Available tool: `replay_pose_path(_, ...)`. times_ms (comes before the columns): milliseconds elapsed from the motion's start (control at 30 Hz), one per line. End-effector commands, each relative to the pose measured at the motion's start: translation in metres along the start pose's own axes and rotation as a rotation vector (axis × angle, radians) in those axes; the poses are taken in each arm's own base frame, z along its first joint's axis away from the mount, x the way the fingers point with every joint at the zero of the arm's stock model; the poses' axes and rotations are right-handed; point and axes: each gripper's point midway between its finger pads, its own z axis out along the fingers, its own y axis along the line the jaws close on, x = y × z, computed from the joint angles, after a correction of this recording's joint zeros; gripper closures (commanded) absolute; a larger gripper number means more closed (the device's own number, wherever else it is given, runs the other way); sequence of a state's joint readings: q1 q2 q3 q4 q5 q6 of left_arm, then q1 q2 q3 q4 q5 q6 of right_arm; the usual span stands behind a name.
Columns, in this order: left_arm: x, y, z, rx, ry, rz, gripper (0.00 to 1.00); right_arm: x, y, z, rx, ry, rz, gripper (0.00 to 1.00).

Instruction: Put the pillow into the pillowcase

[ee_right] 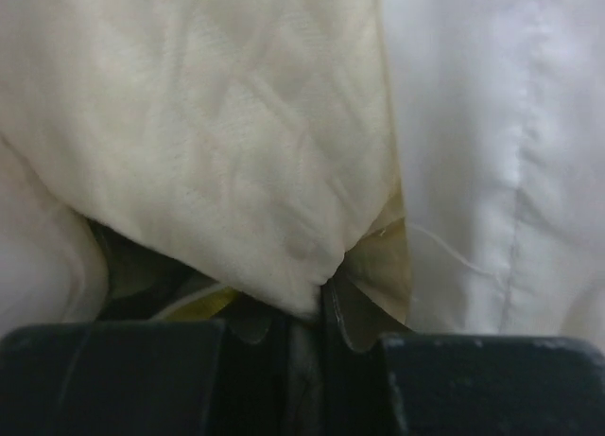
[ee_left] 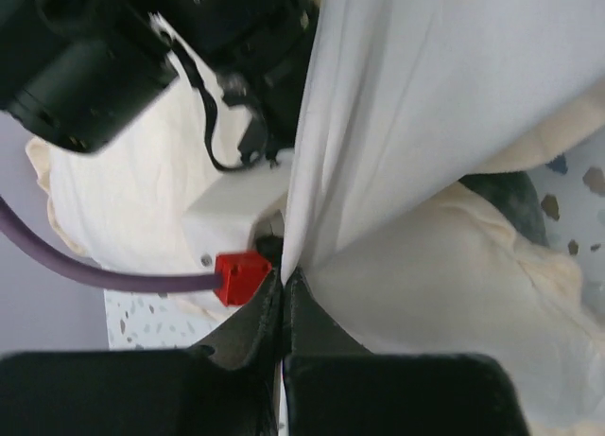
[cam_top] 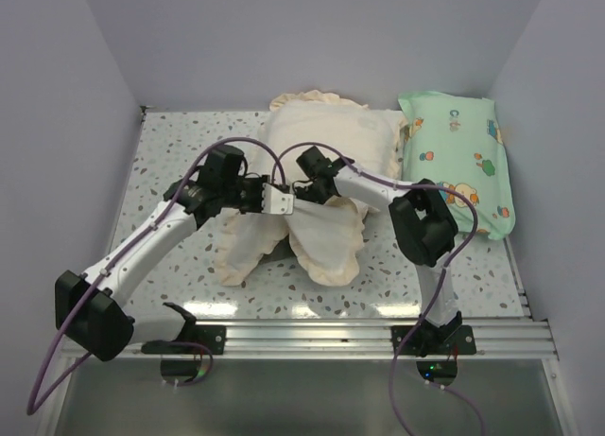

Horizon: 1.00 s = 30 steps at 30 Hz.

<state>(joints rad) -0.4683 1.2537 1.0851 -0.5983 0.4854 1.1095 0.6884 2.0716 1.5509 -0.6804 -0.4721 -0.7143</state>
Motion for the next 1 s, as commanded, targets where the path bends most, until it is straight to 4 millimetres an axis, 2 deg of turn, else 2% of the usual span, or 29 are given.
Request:
replay_pose_path(0, -0.073, 0.052, -0.001, -0.147, -0.192, 0.025, 1.00, 0.061, 0.092, 0.011, -0.345, 0.231, 0.286, 1.00)
replay_pose_path(33, -0.078, 0.053, 0.000, -0.147, -0.214, 0.024, 1.00, 0.043, 0.096, 0.014, -0.375, 0.158, 0.336, 1.00)
replay_pose_path(100, -0.082, 0.051, 0.003, -0.167, -0.244, 0.013, 1.00, 0.021, 0.096, 0.014, -0.384, 0.078, 0.385, 1.00)
replay_pose_path(167, -0.076, 0.049, 0.003, -0.190, -0.233, 0.020, 1.00, -0.014, 0.097, 0.010, -0.411, -0.031, 0.427, 1.00)
replay_pose_path(267, -0.066, 0.041, 0.004, -0.207, -0.216, 0.037, 1.00, -0.051, 0.102, -0.005, -0.444, -0.167, 0.437, 1.00)
replay_pose_path(300, -0.061, 0.032, 0.005, -0.185, -0.205, 0.028, 1.00, -0.055, 0.103, -0.008, -0.443, -0.179, 0.428, 1.00)
replay_pose_path(367, -0.056, 0.021, 0.006, -0.154, -0.193, 0.019, 1.00, -0.054, 0.097, -0.022, -0.400, -0.169, 0.408, 0.88)
replay_pose_path(400, -0.048, 0.007, 0.007, -0.112, -0.171, 0.006, 1.00, -0.049, 0.089, -0.027, -0.354, -0.149, 0.389, 0.84)
replay_pose_path(433, -0.046, 0.000, 0.007, -0.092, -0.167, 0.009, 1.00, -0.039, 0.077, -0.035, -0.302, -0.127, 0.393, 0.66)
replay_pose_path(500, -0.035, -0.026, 0.011, -0.019, -0.149, -0.009, 1.00, -0.027, 0.053, -0.053, -0.173, -0.091, 0.391, 0.52)
replay_pose_path(533, -0.030, -0.034, 0.012, 0.005, -0.142, -0.012, 1.00, -0.017, 0.044, -0.064, -0.134, -0.065, 0.398, 0.39)
replay_pose_path(567, -0.027, -0.043, 0.014, 0.031, -0.140, -0.030, 1.00, -0.017, 0.033, -0.074, -0.077, -0.061, 0.392, 0.35)
replay_pose_path(600, -0.019, -0.055, 0.018, 0.066, -0.122, -0.053, 1.00, -0.013, 0.023, -0.088, -0.011, -0.055, 0.390, 0.34)
replay_pose_path(667, -0.012, -0.062, 0.023, 0.075, -0.105, -0.106, 1.00, -0.007, 0.008, -0.104, 0.107, -0.014, 0.379, 0.34)
replay_pose_path(733, -0.006, -0.071, 0.029, 0.089, -0.098, -0.140, 1.00, -0.009, -0.002, -0.123, 0.205, -0.018, 0.382, 0.35)
replay_pose_path(767, -0.007, -0.075, 0.030, 0.095, -0.108, -0.176, 1.00, -0.013, -0.003, -0.128, 0.222, -0.027, 0.379, 0.47)
replay_pose_path(800, -0.006, -0.079, 0.032, 0.097, -0.115, -0.189, 1.00, -0.017, -0.003, -0.137, 0.239, -0.044, 0.377, 0.55)
replay_pose_path(900, -0.006, -0.087, 0.031, 0.105, -0.129, -0.201, 1.00, -0.028, -0.002, -0.143, 0.243, -0.091, 0.402, 0.71)
replay_pose_path(933, -0.007, -0.087, 0.031, 0.104, -0.132, -0.197, 1.00, -0.030, -0.002, -0.141, 0.238, -0.093, 0.412, 0.70)
replay_pose_path(967, -0.008, -0.085, 0.030, 0.098, -0.133, -0.190, 1.00, -0.031, -0.002, -0.141, 0.228, -0.097, 0.421, 0.64)
